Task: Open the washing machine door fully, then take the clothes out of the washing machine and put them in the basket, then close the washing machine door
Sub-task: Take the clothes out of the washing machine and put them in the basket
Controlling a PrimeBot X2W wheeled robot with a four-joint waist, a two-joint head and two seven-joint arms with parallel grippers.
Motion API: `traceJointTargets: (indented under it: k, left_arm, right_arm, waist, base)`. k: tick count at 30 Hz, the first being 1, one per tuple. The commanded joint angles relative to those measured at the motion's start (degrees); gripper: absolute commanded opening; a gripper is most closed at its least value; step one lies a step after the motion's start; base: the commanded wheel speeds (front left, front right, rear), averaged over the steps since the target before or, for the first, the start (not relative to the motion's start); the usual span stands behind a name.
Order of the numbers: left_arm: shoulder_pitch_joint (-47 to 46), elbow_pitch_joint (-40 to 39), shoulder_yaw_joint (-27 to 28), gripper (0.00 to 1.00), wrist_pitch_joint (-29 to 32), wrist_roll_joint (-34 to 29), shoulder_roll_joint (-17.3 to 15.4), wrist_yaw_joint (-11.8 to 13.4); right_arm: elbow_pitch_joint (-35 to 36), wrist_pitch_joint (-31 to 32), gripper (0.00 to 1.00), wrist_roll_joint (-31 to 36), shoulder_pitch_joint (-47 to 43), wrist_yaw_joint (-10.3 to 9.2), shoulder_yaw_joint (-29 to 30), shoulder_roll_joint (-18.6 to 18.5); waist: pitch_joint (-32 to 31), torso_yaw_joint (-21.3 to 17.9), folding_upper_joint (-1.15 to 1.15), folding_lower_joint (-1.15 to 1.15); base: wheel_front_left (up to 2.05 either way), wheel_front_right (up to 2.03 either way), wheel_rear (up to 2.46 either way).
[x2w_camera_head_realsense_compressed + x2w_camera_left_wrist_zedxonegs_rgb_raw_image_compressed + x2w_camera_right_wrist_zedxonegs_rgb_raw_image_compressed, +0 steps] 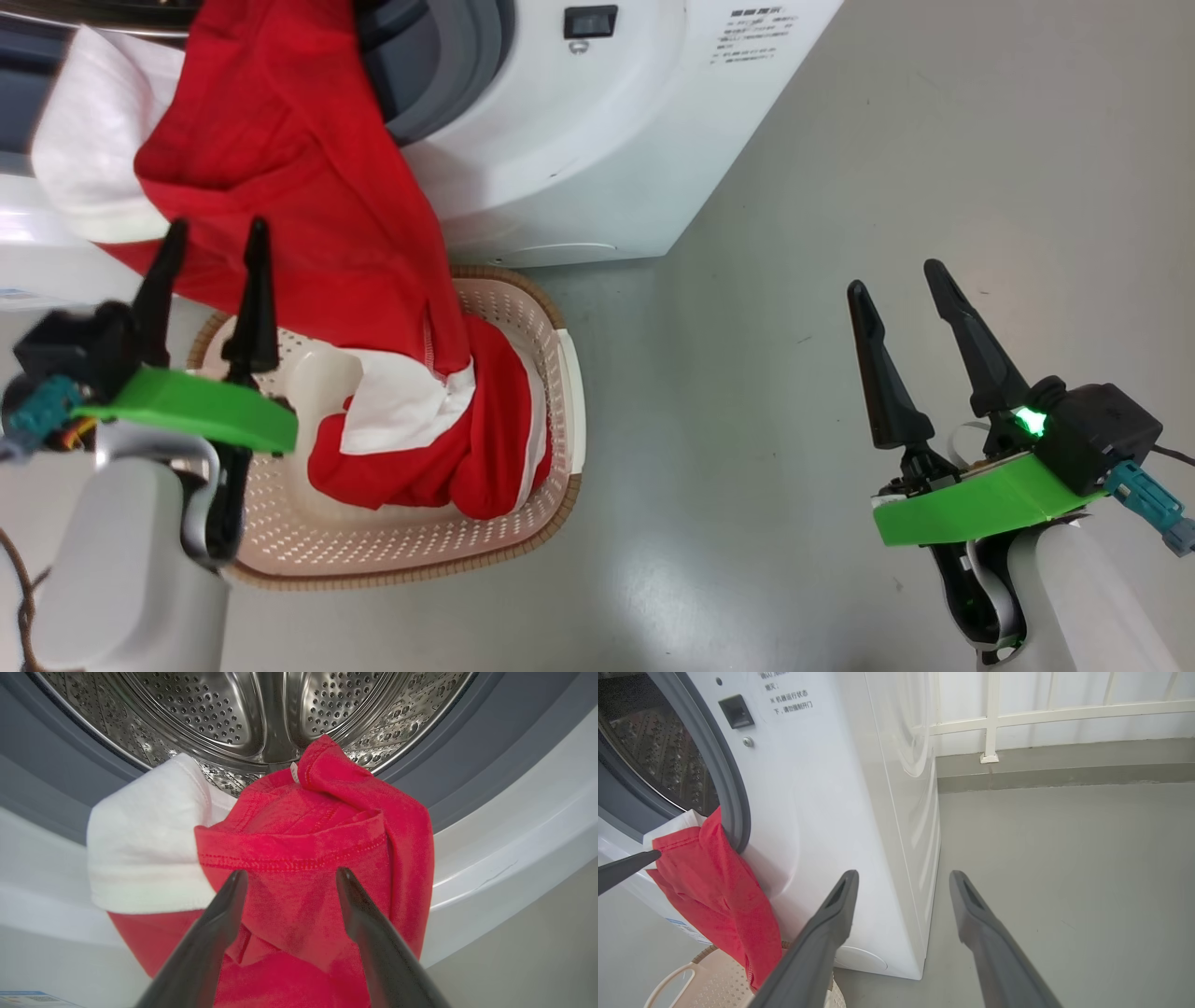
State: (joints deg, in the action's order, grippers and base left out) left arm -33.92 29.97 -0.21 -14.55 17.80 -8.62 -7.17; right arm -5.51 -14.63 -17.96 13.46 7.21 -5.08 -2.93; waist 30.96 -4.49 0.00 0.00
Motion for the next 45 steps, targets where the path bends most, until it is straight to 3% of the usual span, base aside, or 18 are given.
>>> traceJointTargets:
  k: [1, 19, 20, 22, 23, 25, 34, 45]
  left_arm:
    - [-1.3, 0.2, 1.3, 1.00, -0.4, 0.0, -2.4, -0.3]
    - [-10.9, 12.0, -3.3, 1.00, -0.4, 1.2, -4.2, -0.3]
    - [-11.2, 12.4, -3.5, 0.92, -0.4, 1.3, -4.2, -0.3]
    - [-11.7, 13.0, -3.9, 0.48, -0.4, 1.5, -4.3, -0.3]
    - [-11.9, 13.3, -4.1, 0.39, -0.4, 1.6, -4.4, -0.3]
    - [-12.2, 13.7, -4.4, 0.00, -0.4, 1.7, -4.4, -0.3]
    - [-11.6, 13.2, -5.4, 0.00, -0.4, 2.2, -4.4, -0.3]
    - [-3.9, 8.4, -6.1, 0.00, -0.4, 3.3, -3.7, -0.3]
  right_arm:
    - [1.3, -0.4, 1.00, 0.0, 0.0, 0.28, -1.5, 0.1]
    - [1.7, -0.4, 1.00, -0.5, 1.0, 0.28, -1.3, 0.1]
    - [1.7, -0.4, 1.00, -0.5, 1.0, 0.28, -1.3, 0.1]
    - [1.7, -0.4, 1.00, -0.5, 1.0, 0.28, -1.3, 0.1]
    - [1.7, -0.4, 1.00, -0.5, 1.0, 0.28, -1.3, 0.1]
    - [1.8, -0.4, 1.00, -0.5, 1.1, 0.28, -1.2, 0.1]
    - [1.8, -0.4, 1.00, -0.5, 0.9, 0.28, -1.0, 0.1]
    - [1.8, -0.4, 1.00, -0.5, 0.7, 0.28, -0.9, 0.1]
  waist:
    - [0.2, -0.2, 0.00, 0.00]
    - [1.6, -1.0, 0.00, 0.00]
    - [1.7, -1.0, 0.00, 0.00]
    - [1.7, -1.0, 0.00, 0.00]
    - [1.7, -1.0, 0.00, 0.00]
    - [1.7, -1.1, 0.00, 0.00]
    - [1.6, -1.1, 0.00, 0.00]
    - [1.2, -0.4, 0.00, 0.00]
  base:
    - [0.00, 0.00, 0.00]
    - [0.00, 0.00, 0.00]
    - [0.00, 0.00, 0.00]
    - [0.00, 0.00, 0.00]
    - [0.00, 0.00, 0.00]
    - [0.00, 0.00, 0.00]
    - [0.00, 0.00, 0.00]
    - [0.00, 0.00, 0.00]
